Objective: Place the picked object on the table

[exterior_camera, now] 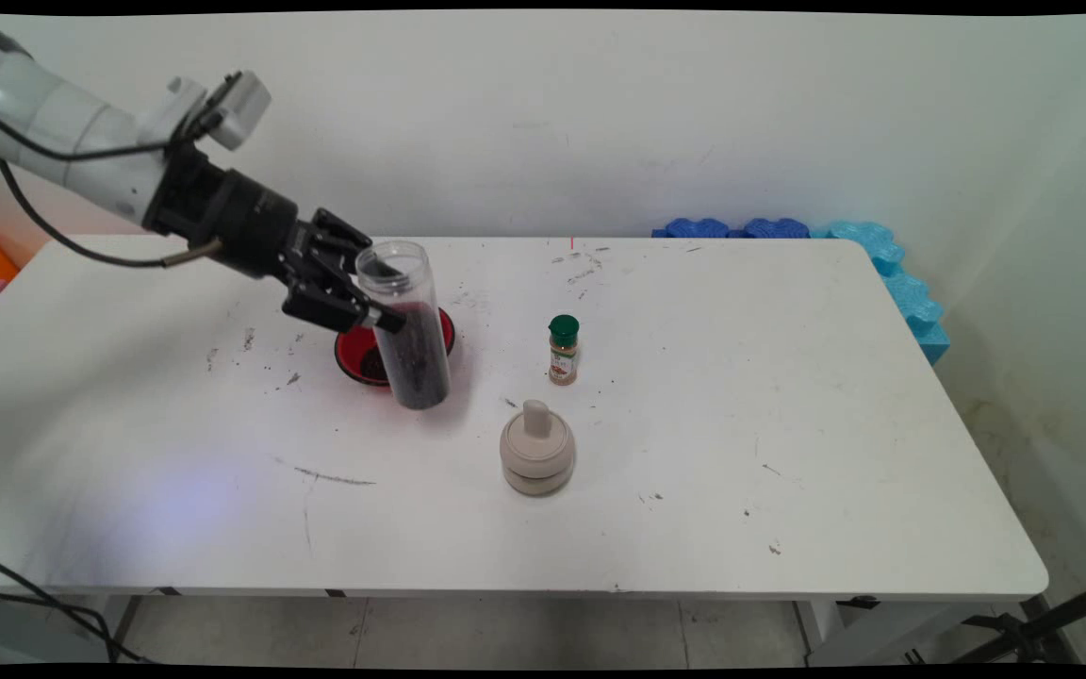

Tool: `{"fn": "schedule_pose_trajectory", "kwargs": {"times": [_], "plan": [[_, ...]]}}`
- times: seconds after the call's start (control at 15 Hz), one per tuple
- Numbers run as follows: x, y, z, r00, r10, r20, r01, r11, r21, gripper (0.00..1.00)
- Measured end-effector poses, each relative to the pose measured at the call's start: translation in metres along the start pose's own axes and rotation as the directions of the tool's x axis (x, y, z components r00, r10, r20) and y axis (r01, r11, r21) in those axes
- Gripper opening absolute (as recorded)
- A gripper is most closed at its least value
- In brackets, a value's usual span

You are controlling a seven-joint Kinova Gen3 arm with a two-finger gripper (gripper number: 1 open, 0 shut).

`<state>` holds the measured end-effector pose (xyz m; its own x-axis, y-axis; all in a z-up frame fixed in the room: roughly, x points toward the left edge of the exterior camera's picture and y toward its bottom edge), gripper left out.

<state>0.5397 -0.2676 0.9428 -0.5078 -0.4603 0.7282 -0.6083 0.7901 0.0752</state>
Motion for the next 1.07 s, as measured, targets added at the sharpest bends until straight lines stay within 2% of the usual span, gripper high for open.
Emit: {"fn": "schedule_pose_trajectory", "kwargs": {"times": [0.53,1.07], "plan": [[-0.019,0.011,0.034,1.000,-0.019,0.013,0.019,1.000,0.008,0.00],[-0.029,0.015,0.053,1.000,-0.023,0.017,0.023,1.000,0.017,0.00]]}}
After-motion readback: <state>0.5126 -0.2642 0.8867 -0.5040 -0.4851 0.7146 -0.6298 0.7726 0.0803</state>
